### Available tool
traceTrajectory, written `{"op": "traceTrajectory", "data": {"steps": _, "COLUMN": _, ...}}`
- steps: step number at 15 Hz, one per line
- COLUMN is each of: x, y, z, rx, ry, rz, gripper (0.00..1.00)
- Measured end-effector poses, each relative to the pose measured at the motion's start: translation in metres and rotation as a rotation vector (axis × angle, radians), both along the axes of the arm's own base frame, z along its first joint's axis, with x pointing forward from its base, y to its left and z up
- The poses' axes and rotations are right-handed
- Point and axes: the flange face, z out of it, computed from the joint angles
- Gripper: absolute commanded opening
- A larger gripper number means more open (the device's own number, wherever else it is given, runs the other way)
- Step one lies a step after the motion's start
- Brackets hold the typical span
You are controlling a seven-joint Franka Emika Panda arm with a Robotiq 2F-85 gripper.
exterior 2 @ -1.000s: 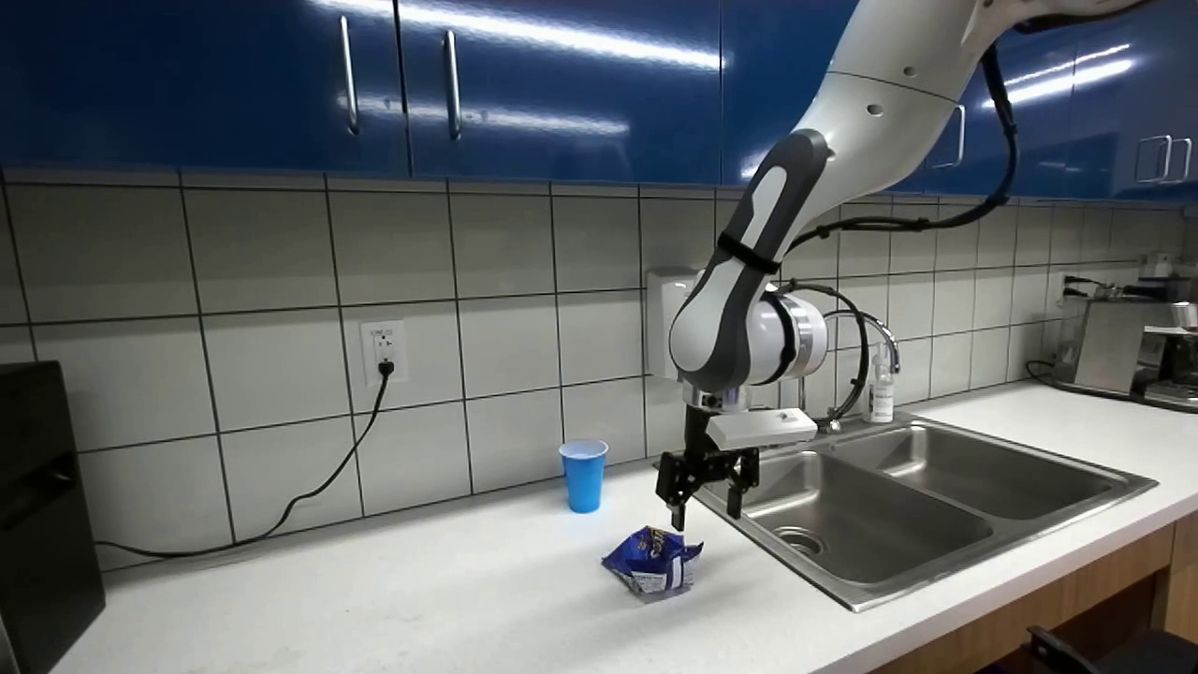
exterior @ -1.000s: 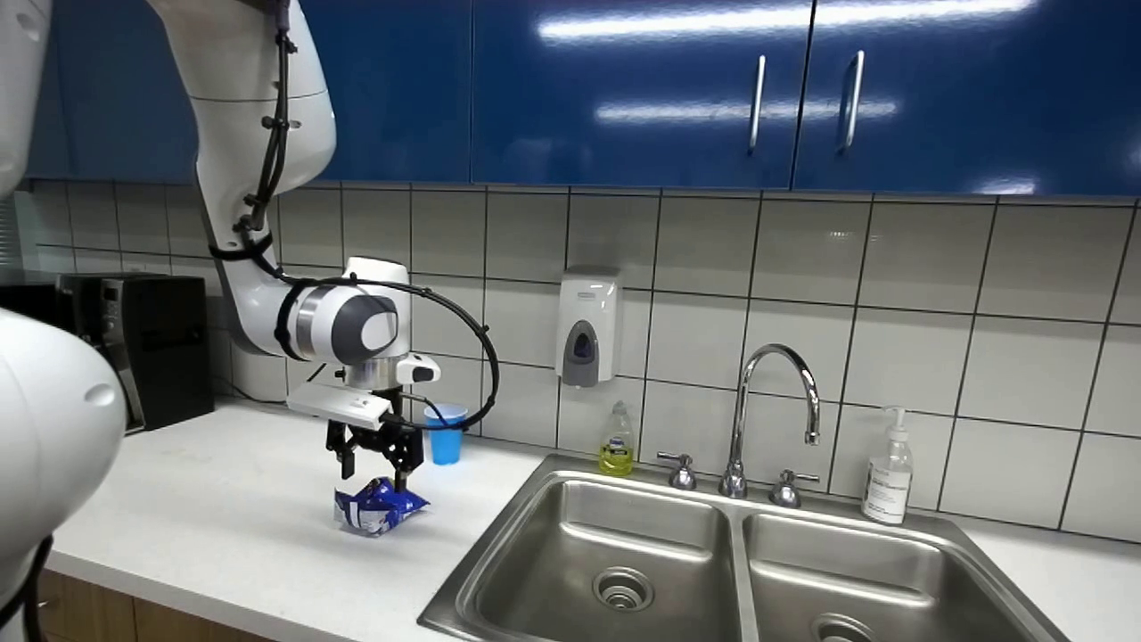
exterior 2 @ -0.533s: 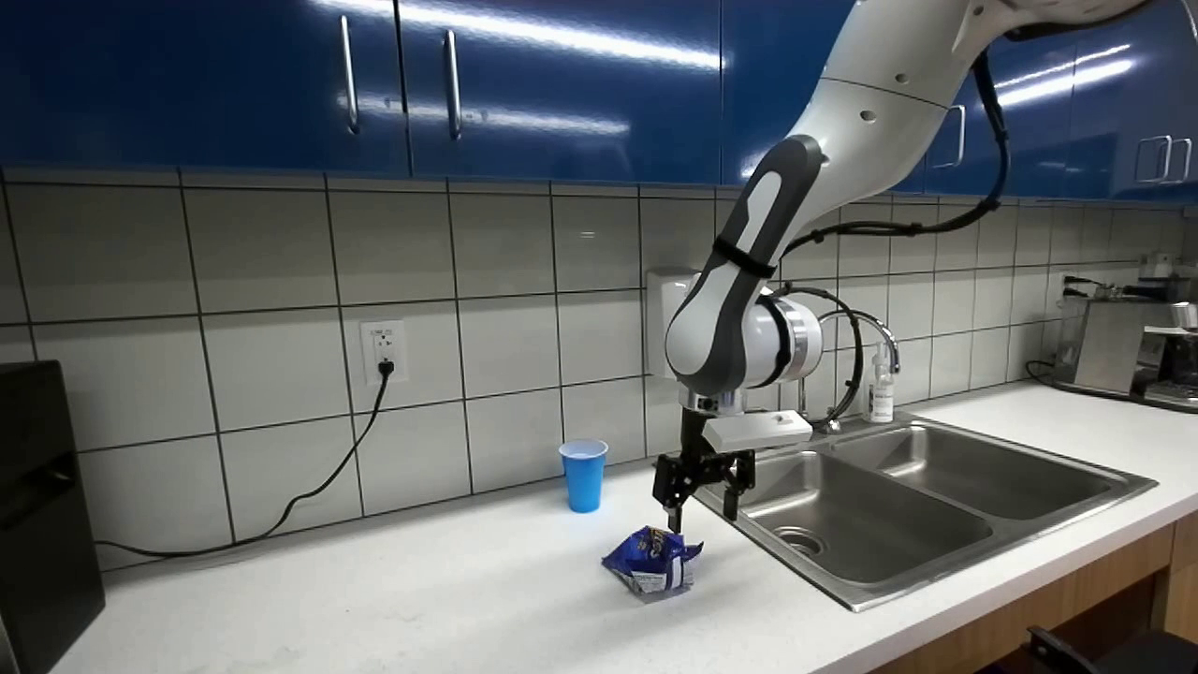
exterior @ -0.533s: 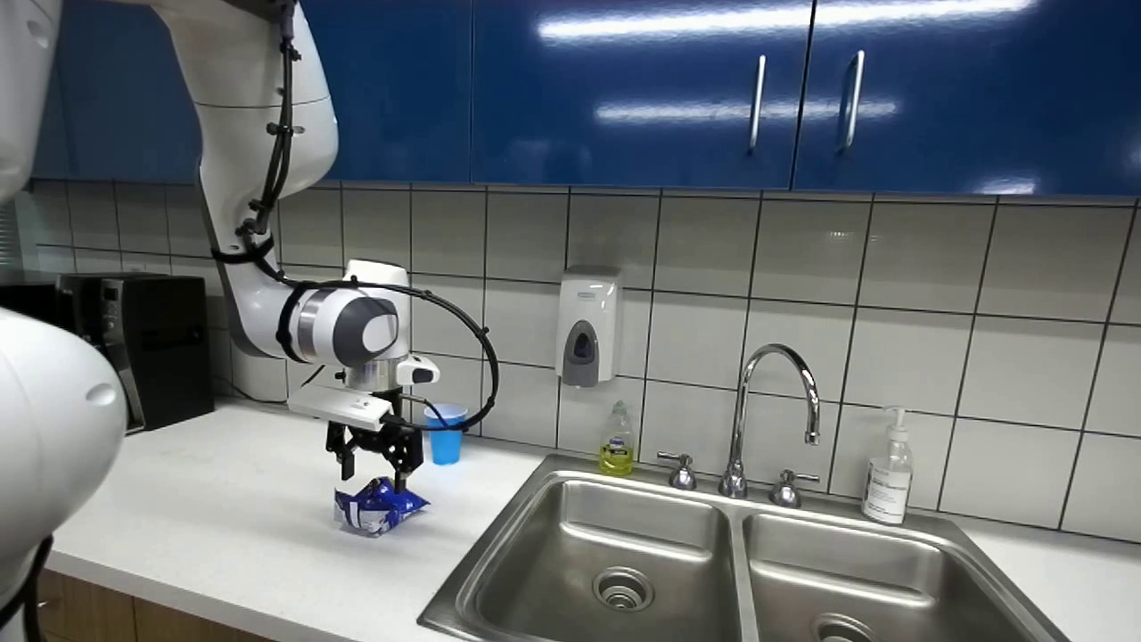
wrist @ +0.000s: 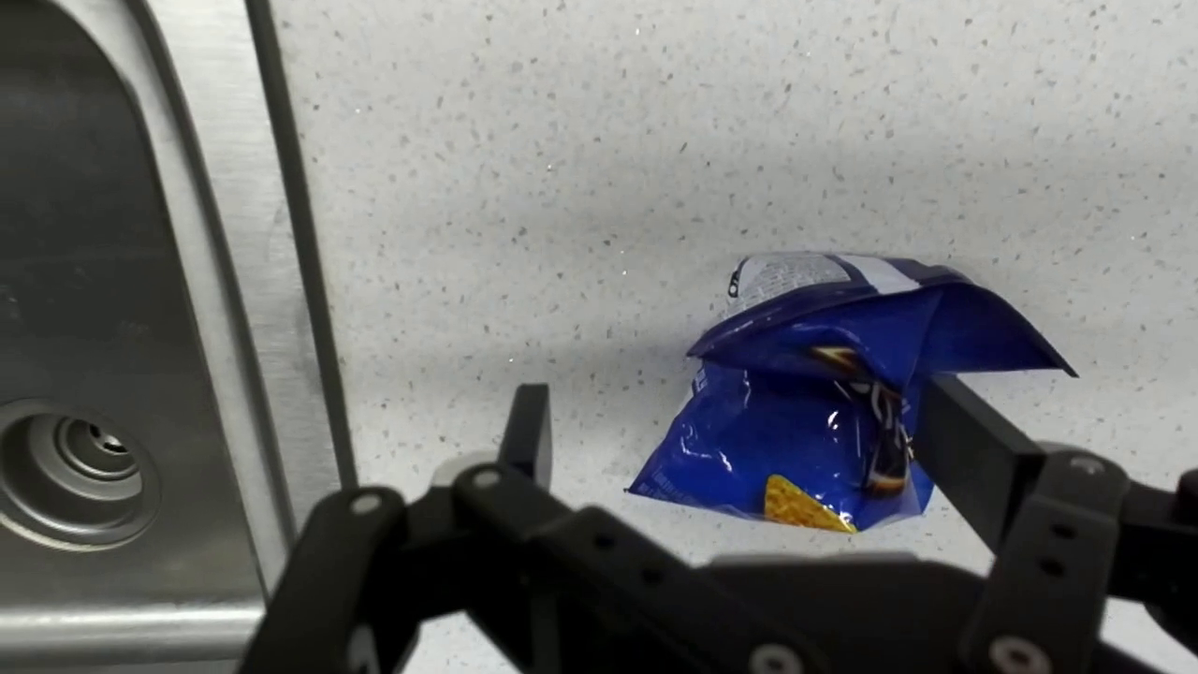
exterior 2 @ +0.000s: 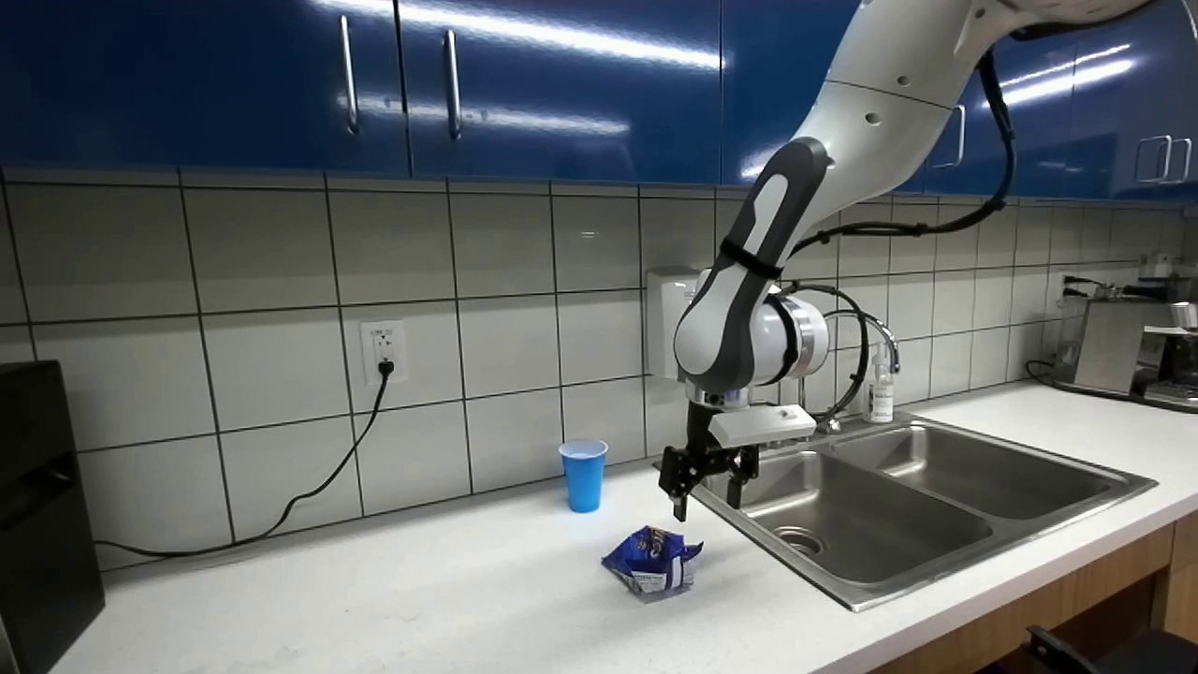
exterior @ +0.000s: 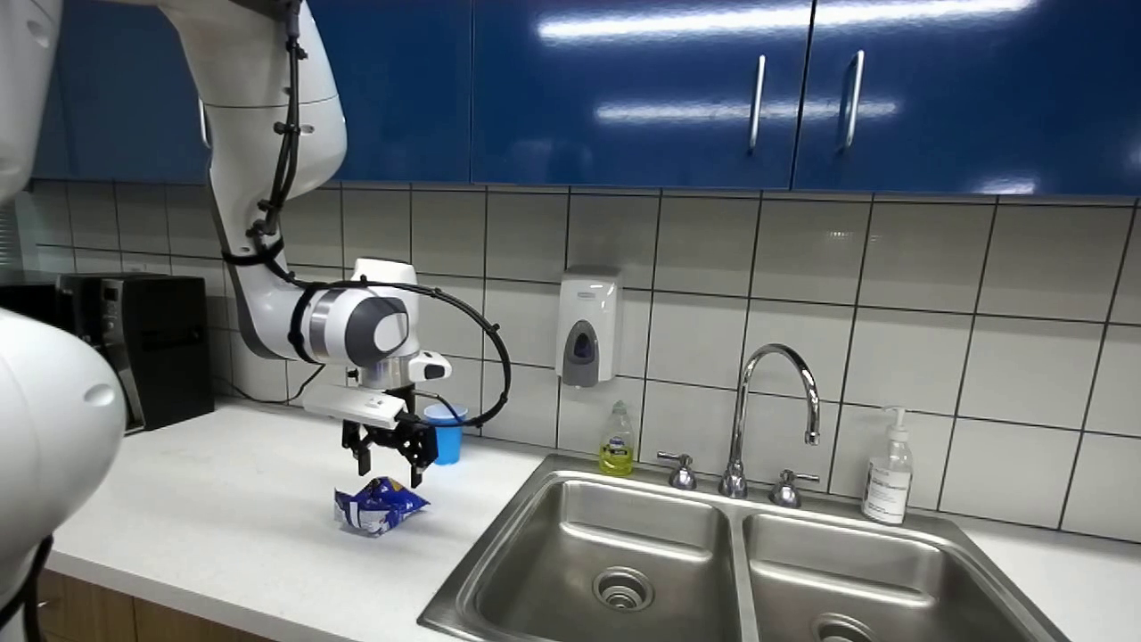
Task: Put the blue packet in the left sink
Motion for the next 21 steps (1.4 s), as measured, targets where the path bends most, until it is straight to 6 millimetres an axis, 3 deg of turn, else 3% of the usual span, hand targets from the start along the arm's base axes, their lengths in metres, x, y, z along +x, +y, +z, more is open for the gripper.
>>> {"op": "traceTrajectory", "data": {"steps": 10, "x": 0.003, "y": 0.014, "z": -0.009, "rx": -0.008, "ry": 0.003, "rz": 0.041, "gripper": 1.00}}
{"op": "traceTrajectory", "data": {"steps": 21, "x": 0.016, "y": 0.046, "z": -0.028, "rx": -0.022, "ry": 0.008, "rz": 0.066, "gripper": 1.00}}
